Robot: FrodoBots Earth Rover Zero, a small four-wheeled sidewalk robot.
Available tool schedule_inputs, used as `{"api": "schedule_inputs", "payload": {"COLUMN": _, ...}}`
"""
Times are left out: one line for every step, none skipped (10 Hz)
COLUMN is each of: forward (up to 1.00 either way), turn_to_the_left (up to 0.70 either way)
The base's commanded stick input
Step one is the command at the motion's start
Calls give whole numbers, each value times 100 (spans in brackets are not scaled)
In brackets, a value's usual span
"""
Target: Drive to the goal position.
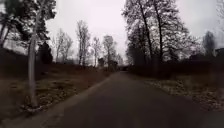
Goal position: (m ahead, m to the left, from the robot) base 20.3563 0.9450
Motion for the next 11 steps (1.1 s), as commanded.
{"api": "schedule_inputs", "payload": {"forward": 70, "turn_to_the_left": 0}}
{"api": "schedule_inputs", "payload": {"forward": 70, "turn_to_the_left": 0}}
{"api": "schedule_inputs", "payload": {"forward": 70, "turn_to_the_left": 0}}
{"api": "schedule_inputs", "payload": {"forward": 70, "turn_to_the_left": 0}}
{"api": "schedule_inputs", "payload": {"forward": 70, "turn_to_the_left": 0}}
{"api": "schedule_inputs", "payload": {"forward": 70, "turn_to_the_left": 0}}
{"api": "schedule_inputs", "payload": {"forward": 70, "turn_to_the_left": 0}}
{"api": "schedule_inputs", "payload": {"forward": 70, "turn_to_the_left": 0}}
{"api": "schedule_inputs", "payload": {"forward": 70, "turn_to_the_left": 0}}
{"api": "schedule_inputs", "payload": {"forward": 70, "turn_to_the_left": 0}}
{"api": "schedule_inputs", "payload": {"forward": 70, "turn_to_the_left": 0}}
